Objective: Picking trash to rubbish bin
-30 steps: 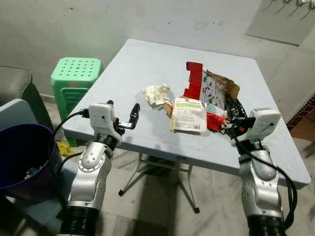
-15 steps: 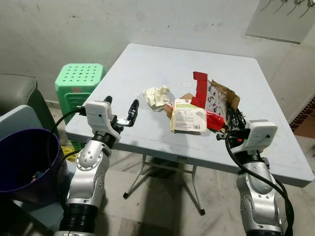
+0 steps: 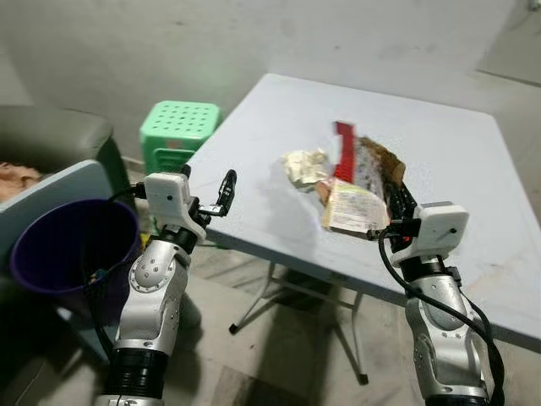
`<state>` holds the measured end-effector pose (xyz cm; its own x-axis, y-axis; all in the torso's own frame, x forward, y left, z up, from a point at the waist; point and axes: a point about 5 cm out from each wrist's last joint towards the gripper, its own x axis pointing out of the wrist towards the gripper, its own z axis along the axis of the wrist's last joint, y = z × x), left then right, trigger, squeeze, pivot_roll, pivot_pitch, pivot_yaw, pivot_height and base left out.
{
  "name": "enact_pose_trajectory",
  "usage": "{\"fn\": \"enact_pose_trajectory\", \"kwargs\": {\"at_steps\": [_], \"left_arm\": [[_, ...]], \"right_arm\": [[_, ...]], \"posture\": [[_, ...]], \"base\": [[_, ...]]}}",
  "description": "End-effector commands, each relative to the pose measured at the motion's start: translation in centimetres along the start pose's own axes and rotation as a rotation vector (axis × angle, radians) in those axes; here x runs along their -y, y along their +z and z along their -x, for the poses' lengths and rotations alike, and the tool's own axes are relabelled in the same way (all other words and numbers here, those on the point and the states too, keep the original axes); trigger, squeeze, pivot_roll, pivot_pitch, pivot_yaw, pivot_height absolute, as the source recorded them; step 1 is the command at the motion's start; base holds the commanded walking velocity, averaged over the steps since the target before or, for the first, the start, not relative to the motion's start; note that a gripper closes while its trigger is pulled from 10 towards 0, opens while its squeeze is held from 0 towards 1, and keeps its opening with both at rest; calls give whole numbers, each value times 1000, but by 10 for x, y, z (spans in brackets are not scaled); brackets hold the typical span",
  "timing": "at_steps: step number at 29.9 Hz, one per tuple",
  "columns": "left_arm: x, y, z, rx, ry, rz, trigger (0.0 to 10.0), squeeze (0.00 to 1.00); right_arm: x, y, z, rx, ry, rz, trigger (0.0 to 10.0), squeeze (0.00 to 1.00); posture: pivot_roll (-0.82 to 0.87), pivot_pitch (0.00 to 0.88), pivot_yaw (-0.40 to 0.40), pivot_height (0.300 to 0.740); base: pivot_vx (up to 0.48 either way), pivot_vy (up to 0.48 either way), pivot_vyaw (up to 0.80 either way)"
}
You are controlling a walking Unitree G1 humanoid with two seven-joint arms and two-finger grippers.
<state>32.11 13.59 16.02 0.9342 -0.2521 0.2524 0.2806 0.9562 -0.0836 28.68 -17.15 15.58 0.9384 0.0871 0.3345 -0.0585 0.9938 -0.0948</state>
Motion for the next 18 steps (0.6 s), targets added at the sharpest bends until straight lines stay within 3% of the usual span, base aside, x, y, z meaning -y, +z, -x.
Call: {"fn": "enact_pose_trajectory", "kwargs": {"at_steps": [1, 6, 7, 10, 18], "left_arm": [[0, -3, 1, -10, 3, -10, 10000, 0], [-5, -9, 8, -1, 45, -54, 10000, 0], [-7, -13, 10, -6, 65, -122, 10000, 0], [-8, -15, 13, 2, 61, -189, 10000, 0], [-9, -13, 12, 12, 71, -91, 10000, 0]], "right_arm": [[1, 3, -1, 5, 6, 12, 10000, 0], [-4, -5, 3, -16, 35, -4, 10000, 0], [-5, -10, 5, -30, 50, -8, 10000, 0], [-6, -12, 5, -38, 56, -10, 10000, 0], [-7, -12, 3, -38, 72, -10, 10000, 0]], "posture": [[-8, 0, -55, 740], [6, 0, -60, 740], [10, 0, -64, 740], [13, 0, -67, 740], [20, 0, -77, 740]], "base": [[0, 0, 800], [0, 0, 800], [0, 0, 800], [0, 0, 800], [0, 0, 800]]}}
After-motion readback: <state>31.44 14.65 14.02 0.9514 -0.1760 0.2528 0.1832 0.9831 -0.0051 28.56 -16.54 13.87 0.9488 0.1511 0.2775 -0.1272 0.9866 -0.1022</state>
